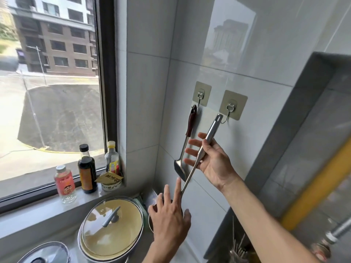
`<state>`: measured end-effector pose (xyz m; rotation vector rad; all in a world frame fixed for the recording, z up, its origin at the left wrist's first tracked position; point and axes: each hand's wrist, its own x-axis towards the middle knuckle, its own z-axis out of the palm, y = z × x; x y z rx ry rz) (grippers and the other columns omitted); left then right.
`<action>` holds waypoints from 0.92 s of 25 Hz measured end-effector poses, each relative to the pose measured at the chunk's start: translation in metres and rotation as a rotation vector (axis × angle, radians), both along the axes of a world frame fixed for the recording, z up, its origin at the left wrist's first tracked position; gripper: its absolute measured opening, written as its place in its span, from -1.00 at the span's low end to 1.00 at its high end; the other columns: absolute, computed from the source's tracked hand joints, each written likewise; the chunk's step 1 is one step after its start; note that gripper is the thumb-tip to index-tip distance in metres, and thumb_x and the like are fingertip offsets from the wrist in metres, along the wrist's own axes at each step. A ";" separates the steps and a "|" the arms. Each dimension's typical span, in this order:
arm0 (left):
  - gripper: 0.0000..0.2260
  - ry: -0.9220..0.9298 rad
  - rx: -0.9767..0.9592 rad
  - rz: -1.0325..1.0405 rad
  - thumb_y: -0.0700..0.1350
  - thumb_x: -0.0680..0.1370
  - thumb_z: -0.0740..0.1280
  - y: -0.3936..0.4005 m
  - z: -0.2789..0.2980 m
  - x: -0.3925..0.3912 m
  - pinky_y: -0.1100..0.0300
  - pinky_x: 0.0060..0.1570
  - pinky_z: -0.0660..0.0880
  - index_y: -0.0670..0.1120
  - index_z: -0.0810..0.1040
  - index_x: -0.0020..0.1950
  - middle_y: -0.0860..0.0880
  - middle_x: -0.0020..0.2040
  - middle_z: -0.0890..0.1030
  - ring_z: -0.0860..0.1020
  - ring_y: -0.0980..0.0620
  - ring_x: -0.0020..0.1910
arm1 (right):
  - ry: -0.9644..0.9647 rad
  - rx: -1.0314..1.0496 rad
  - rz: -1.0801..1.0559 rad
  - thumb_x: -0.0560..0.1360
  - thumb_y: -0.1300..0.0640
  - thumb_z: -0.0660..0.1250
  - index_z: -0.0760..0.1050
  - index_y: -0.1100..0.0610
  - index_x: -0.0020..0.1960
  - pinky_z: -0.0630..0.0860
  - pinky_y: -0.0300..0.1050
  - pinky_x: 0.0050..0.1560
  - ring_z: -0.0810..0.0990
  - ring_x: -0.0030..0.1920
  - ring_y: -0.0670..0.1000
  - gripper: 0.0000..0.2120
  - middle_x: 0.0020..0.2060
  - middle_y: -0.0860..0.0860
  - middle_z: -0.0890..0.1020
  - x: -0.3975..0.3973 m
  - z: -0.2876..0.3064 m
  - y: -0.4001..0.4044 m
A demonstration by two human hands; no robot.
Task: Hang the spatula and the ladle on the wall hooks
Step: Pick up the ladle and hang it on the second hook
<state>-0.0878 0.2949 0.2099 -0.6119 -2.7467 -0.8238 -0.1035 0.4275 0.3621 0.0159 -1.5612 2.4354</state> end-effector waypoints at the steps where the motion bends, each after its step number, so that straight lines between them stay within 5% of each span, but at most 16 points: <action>1: -0.11 0.000 -0.003 0.002 0.16 0.46 0.18 0.000 -0.001 -0.001 -0.16 0.31 0.29 0.27 -0.55 0.40 -0.09 0.59 0.14 0.22 -0.15 0.48 | 0.002 -0.001 0.005 0.58 0.11 0.15 0.51 0.02 0.11 0.58 0.21 0.01 0.64 0.02 0.15 -0.81 0.00 0.08 0.66 -0.002 -0.002 0.001; 8: -0.11 -0.025 -0.041 -0.021 0.17 0.47 0.19 0.009 -0.010 -0.007 -0.17 0.31 0.27 0.27 -0.57 0.37 -0.09 0.59 0.13 0.22 -0.16 0.47 | -0.017 -0.005 -0.042 0.59 0.12 0.15 0.48 0.06 0.15 0.56 0.25 0.05 0.65 -0.03 0.14 -0.80 -0.01 0.09 0.66 -0.004 -0.016 0.013; 15: -0.04 -0.095 0.042 -0.021 0.29 0.42 0.27 0.042 -0.030 -0.015 -0.16 0.24 0.31 0.24 -0.47 0.45 -0.11 0.55 0.21 0.29 -0.17 0.39 | -0.158 0.277 -0.236 0.51 0.08 0.30 0.52 0.03 -0.10 0.54 -0.04 -0.06 0.60 -0.15 0.06 -0.96 -0.22 0.02 0.67 -0.003 -0.034 0.017; 23: -0.04 -0.274 0.204 -0.201 0.36 0.36 0.32 0.075 -0.057 -0.023 -0.36 0.43 0.07 0.22 -0.24 0.53 -0.03 0.58 0.13 0.11 -0.08 0.52 | -0.234 0.369 -0.289 0.61 0.18 0.08 0.47 0.07 -0.10 0.45 -0.14 0.01 0.56 -0.16 0.04 -0.79 -0.11 0.13 0.61 -0.005 -0.068 0.026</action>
